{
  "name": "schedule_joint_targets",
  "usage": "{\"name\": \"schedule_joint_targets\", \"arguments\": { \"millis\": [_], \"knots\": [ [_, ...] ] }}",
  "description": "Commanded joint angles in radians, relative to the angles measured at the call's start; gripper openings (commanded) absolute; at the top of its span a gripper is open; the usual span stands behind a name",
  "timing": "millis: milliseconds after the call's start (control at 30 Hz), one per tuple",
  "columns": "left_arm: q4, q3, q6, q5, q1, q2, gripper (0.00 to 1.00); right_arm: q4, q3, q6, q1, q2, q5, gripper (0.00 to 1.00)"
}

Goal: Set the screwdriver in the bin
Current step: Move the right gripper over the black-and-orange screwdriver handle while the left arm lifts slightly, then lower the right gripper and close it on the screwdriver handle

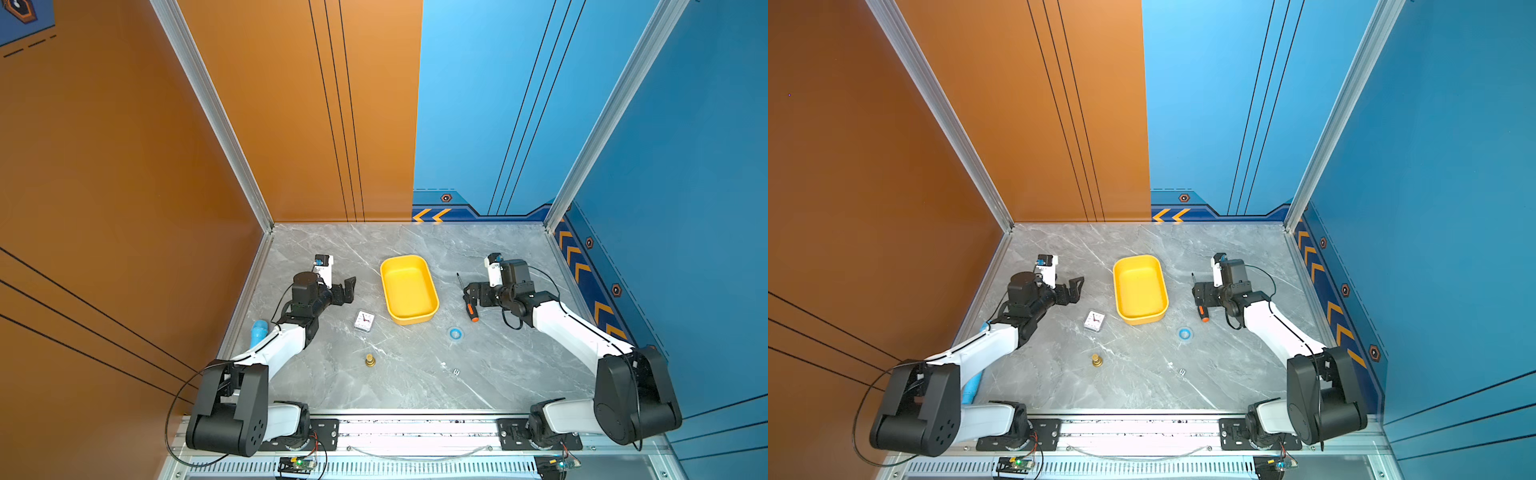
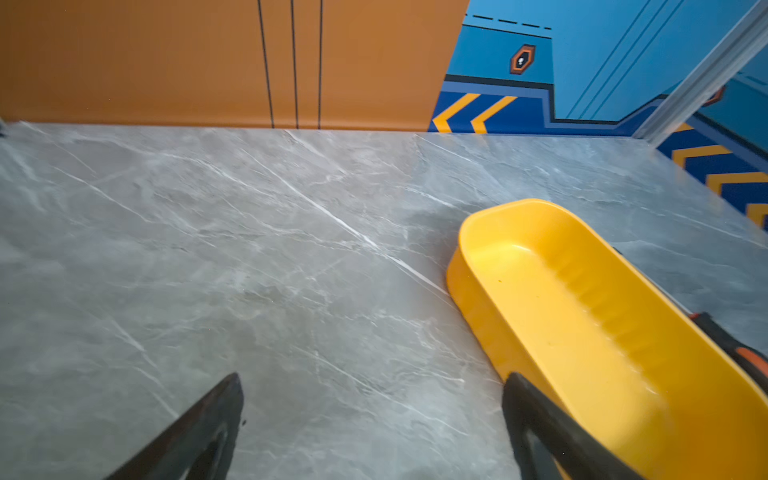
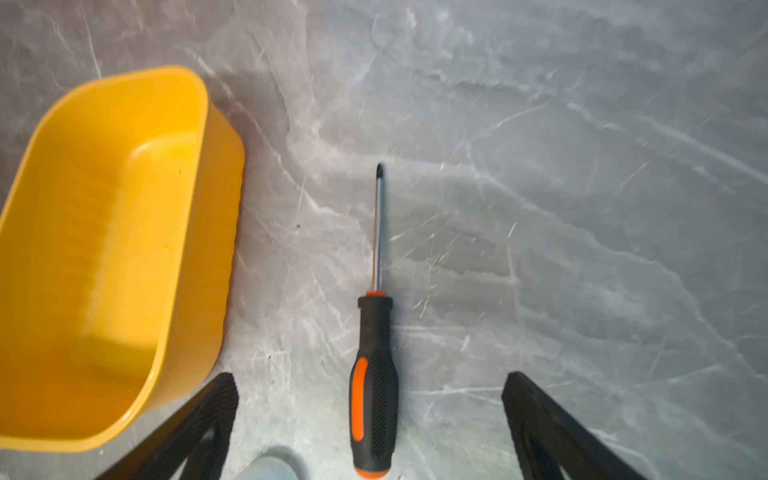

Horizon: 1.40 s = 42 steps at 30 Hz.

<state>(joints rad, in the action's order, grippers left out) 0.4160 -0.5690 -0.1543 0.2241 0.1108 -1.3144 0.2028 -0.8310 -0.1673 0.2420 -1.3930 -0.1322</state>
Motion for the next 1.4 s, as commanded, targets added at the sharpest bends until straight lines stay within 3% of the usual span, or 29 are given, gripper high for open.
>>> {"name": "schedule_joint_targets", "arguments": {
  "millis": [0,133,367,1033,1367],
  "knots": [
    [-0.068,-0.013,-0.141,0.126,0.008,0.029,0.98,0.114,0.012,-0.034,0.042,-0.023,0.005,0.97],
    [-0.100,0.009,-0.162,0.122,0.011,0.080,0.98,0.130,0.007,-0.045,0.065,-0.061,0.043,0.95],
    [-0.364,-0.084,-0.087,0.105,0.010,0.085,0.98,0.161,-0.038,-0.074,0.073,-0.149,0.092,0.85],
    [-0.382,-0.102,-0.112,0.126,0.008,0.047,0.98,0.239,-0.181,-0.043,0.088,-0.323,0.153,0.52],
    [-0.369,-0.110,-0.125,0.142,-0.001,0.019,0.98,0.272,-0.212,-0.054,0.089,-0.377,0.147,0.27]
  ]
}}
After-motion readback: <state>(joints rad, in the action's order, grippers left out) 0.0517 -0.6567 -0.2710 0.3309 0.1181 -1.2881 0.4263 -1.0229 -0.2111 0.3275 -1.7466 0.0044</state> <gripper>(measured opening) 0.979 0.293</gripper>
